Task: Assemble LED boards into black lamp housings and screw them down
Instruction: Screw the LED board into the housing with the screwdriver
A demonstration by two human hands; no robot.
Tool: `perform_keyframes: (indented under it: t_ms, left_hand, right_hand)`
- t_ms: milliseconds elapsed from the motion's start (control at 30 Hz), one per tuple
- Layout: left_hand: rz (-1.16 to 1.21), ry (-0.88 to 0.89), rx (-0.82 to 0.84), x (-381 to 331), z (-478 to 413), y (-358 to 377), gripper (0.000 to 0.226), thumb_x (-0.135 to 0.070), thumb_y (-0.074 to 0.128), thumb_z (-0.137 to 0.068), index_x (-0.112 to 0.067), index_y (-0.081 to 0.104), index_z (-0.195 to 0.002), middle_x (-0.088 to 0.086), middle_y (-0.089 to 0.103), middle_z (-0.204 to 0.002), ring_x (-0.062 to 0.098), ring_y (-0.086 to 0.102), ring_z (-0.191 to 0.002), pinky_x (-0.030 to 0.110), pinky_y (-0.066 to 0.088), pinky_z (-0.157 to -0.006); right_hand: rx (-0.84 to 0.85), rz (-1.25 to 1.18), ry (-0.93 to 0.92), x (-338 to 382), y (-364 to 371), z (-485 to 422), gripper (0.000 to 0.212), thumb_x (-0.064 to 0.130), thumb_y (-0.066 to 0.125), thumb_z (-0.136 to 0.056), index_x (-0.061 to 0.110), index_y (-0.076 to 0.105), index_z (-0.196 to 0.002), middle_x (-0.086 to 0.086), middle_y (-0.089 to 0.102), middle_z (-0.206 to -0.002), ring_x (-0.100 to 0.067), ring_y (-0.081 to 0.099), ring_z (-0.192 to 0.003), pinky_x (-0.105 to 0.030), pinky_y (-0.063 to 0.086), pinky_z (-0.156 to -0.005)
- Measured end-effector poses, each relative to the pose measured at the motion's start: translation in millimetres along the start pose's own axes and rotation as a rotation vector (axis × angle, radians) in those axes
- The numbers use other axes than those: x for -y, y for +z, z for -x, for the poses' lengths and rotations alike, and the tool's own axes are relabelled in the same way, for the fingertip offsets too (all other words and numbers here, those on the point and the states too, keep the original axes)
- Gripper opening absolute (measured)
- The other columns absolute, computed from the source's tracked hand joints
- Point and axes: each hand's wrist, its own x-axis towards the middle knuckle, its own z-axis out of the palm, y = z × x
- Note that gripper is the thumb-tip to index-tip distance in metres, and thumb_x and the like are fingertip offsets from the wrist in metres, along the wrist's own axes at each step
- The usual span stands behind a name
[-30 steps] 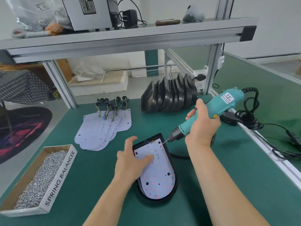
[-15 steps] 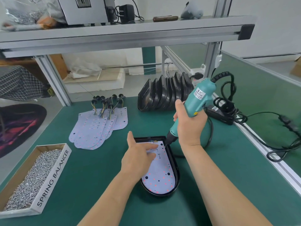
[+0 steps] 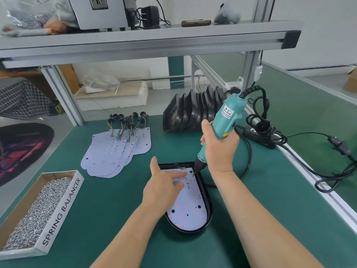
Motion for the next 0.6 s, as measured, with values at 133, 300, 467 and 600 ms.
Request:
perform_keyframes:
  t_ms: [133, 300, 467, 600]
  left_hand:
    - [0.001, 0.001, -0.001, -0.4, -0.1, -0.1, 0.035, -0.026, 0.061, -0.095, -0.050, 0.066, -0.121, 0.003, -0.019, -0.165, 0.022, 0.072, -0.084, 0.034, 0.054, -0.084]
    - [0.017, 0.012, -0.004, 1.6, -1.3, 1.3, 0.034, -0.026, 0.062, -0.095, -0.050, 0.066, -0.119, 0.001, -0.017, -0.165, 0.021, 0.072, -0.081, 0.033, 0.054, -0.083]
    - [0.026, 0.009, -0.017, 1.9, -2.2, 3.6, 0.035, -0.026, 0.062, -0.094, -0.049, 0.067, -0.119, 0.003, -0.016, -0.165, 0.022, 0.072, -0.083, 0.029, 0.052, -0.082]
    - [0.032, 0.010, -0.008, 1.4, -1.2, 1.5, 0.035, -0.026, 0.062, -0.093, -0.048, 0.067, -0.120, 0.004, -0.017, -0.165, 0.022, 0.073, -0.081, 0.029, 0.053, -0.081]
  right_hand:
    - [0.022, 0.018, -0.020, -0.3, 1.3, 1.1, 0.044, 0.027, 0.071, -0.081, -0.011, 0.050, -0.074, -0.030, 0.051, -0.062, -0.046, 0.050, -0.059, -0.044, 0.047, -0.054]
    - [0.051, 0.034, -0.028, 0.6, 4.9, 2.5, 0.044, 0.028, 0.071, -0.081, -0.009, 0.049, -0.074, -0.031, 0.050, -0.063, -0.047, 0.050, -0.058, -0.048, 0.048, -0.055]
    - [0.074, 0.049, 0.005, 2.5, 8.9, 5.2, 0.047, 0.026, 0.069, -0.080, -0.012, 0.044, -0.067, -0.031, 0.044, -0.058, -0.039, 0.042, -0.050, -0.040, 0.041, -0.049]
    - [0.058, 0.082, 0.033, 6.8, 10.9, 8.9, 0.047, 0.028, 0.069, -0.079, -0.011, 0.044, -0.071, -0.033, 0.046, -0.061, -0.033, 0.042, -0.053, -0.044, 0.045, -0.051]
